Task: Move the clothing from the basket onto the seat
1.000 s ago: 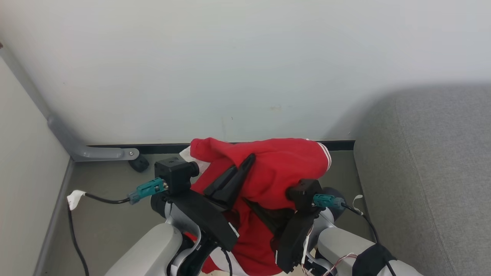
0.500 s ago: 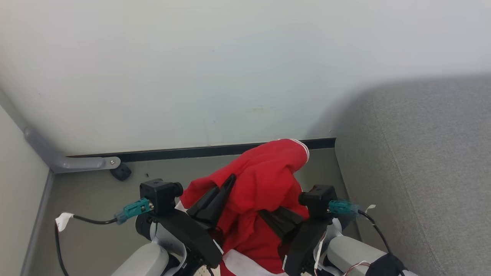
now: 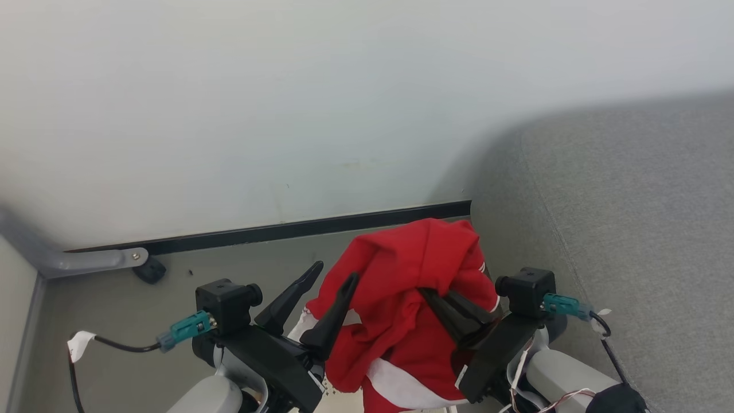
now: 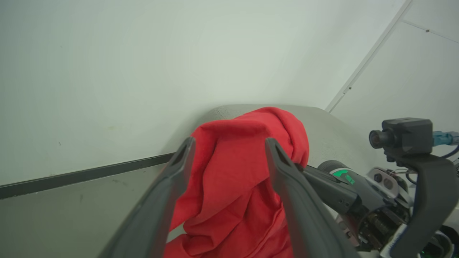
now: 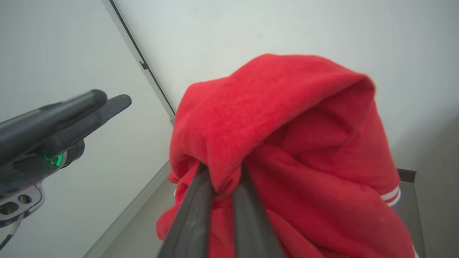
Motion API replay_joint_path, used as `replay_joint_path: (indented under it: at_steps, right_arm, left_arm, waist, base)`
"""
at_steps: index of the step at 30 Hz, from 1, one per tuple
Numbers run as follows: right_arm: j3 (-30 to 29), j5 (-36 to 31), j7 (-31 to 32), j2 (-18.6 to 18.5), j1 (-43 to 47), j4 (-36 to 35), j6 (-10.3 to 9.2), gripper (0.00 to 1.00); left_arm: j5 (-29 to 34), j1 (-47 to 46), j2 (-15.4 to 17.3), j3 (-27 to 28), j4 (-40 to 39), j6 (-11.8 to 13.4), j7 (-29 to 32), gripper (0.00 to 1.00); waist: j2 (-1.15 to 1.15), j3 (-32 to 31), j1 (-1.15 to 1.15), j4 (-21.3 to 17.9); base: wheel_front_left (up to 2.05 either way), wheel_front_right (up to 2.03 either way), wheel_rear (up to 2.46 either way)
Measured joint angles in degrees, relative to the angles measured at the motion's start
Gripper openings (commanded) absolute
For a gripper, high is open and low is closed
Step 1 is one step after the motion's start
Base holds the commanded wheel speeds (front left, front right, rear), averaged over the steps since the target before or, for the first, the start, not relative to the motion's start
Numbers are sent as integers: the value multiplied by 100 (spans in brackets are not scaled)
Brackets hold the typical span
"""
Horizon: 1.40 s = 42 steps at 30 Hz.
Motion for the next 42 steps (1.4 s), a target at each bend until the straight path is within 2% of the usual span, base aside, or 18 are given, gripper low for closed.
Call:
replay_joint_path:
  at_steps: [17, 33, 42]
  right_arm:
    - [-1056, -386, 0, -415, 556, -766, -12, 0]
    - [-1971, -893, -4, -751, 901, -1873, -208, 0]
    - [-2316, -1112, -5, -799, 1205, -2348, -264, 0]
  left_arm:
    - [475, 100, 266, -170, -544, 0, -224, 100]
    - [931, 107, 483, -308, -818, 8, -301, 100]
    - [1043, 107, 546, -354, -907, 36, -323, 100]
  waist:
    - [0, -30, 0, -796]
    - [0, 134, 0, -1646]
    - [0, 235, 0, -2108]
  base:
    - [0, 0, 0]
    - [0, 0, 0]
    - [0, 0, 0]
